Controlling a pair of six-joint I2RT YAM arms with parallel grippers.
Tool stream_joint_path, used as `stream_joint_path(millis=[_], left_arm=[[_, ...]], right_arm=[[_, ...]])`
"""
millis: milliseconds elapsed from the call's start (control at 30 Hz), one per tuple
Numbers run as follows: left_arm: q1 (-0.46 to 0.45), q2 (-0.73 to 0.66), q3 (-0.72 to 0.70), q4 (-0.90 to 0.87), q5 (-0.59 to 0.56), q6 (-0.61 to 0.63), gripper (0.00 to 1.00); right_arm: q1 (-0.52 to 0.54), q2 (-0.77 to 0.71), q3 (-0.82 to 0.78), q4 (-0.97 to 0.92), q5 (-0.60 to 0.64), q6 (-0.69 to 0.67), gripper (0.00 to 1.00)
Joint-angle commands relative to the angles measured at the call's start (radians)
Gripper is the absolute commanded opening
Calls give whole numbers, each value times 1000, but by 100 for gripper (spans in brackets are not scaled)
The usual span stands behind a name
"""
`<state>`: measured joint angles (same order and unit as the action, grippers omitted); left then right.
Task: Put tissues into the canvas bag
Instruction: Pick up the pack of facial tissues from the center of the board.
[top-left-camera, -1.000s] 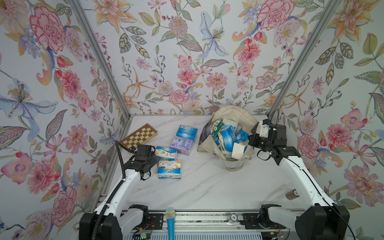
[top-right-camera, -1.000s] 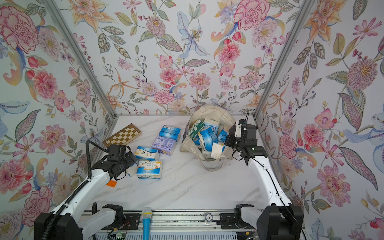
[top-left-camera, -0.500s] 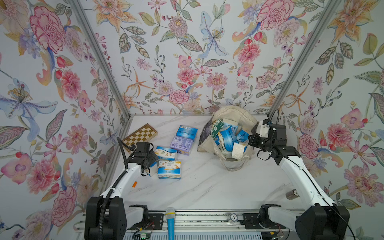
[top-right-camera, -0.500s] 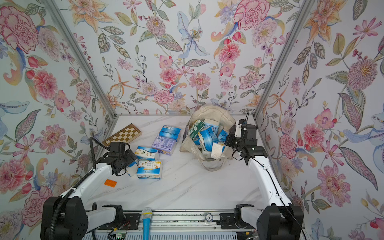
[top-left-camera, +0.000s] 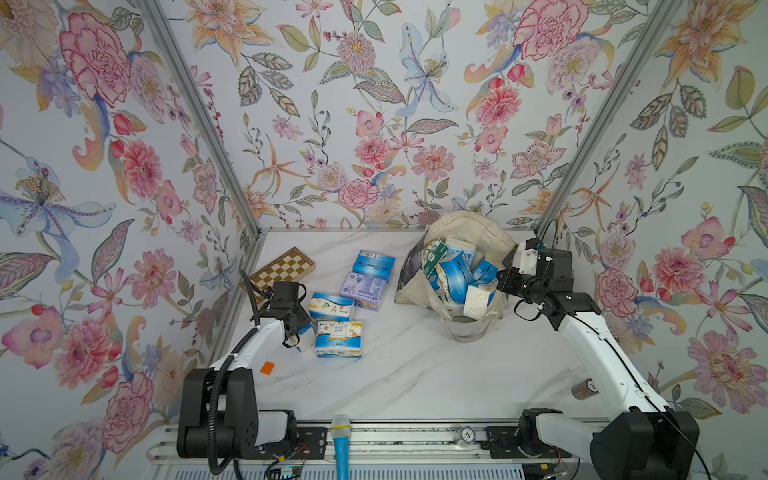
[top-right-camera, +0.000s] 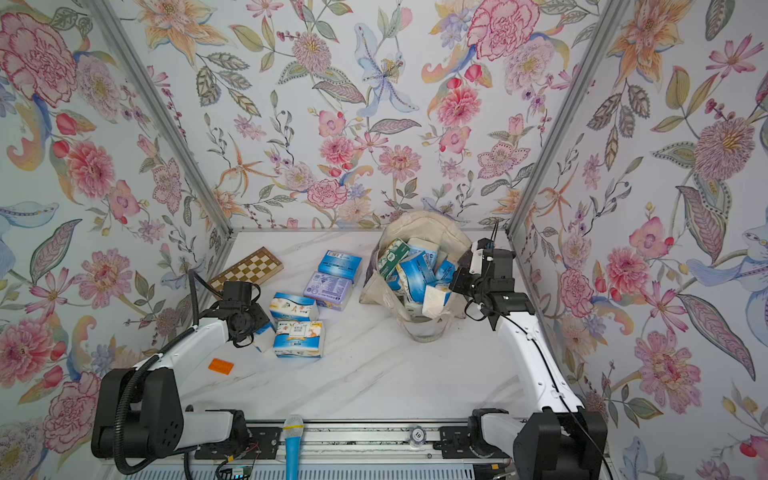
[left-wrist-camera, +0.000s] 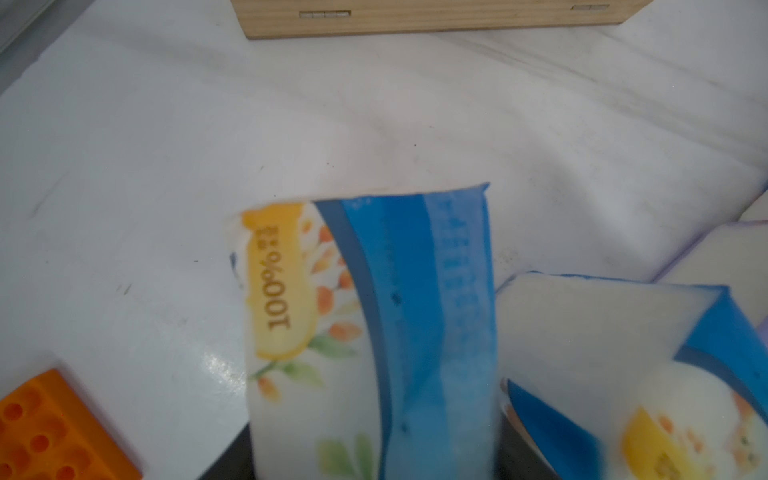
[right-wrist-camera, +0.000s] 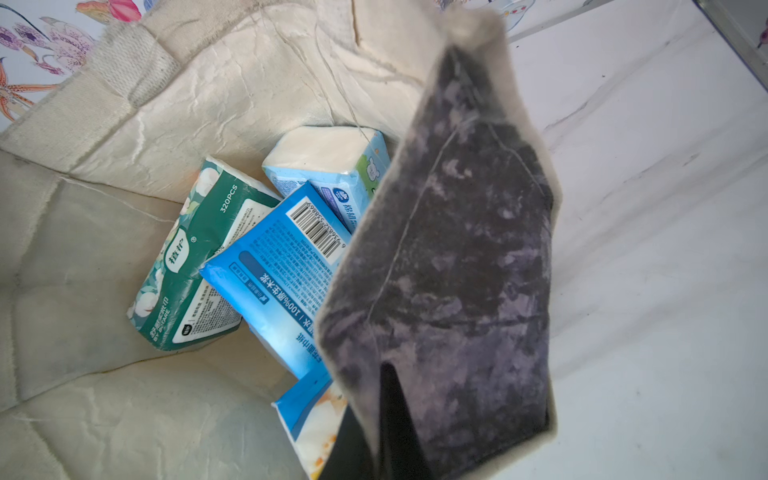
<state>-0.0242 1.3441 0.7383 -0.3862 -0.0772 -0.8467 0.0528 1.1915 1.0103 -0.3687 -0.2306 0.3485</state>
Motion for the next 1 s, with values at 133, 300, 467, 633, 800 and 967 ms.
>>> stream_joint_path(millis=[133, 300, 467, 633, 800, 967], left_arm=[[9, 11, 55, -41, 1, 39, 40], [9, -34, 121, -115, -32, 67, 40], [9, -104, 226, -200, -106, 99, 40], [9, -160, 321, -213, -109, 124, 39], [0, -177, 393, -116, 66, 152, 35], [-107, -121, 534, -53, 124, 186, 34]], right_arm=[[1, 10, -20, 7, 28, 3, 6], [1, 10, -16, 4, 30, 3, 6], [1, 10, -10, 0, 31, 4, 6], [2, 8, -10, -2, 30, 7, 6], [2, -2, -2, -13, 30, 11, 6], [1, -35, 0, -12, 48, 30, 6]])
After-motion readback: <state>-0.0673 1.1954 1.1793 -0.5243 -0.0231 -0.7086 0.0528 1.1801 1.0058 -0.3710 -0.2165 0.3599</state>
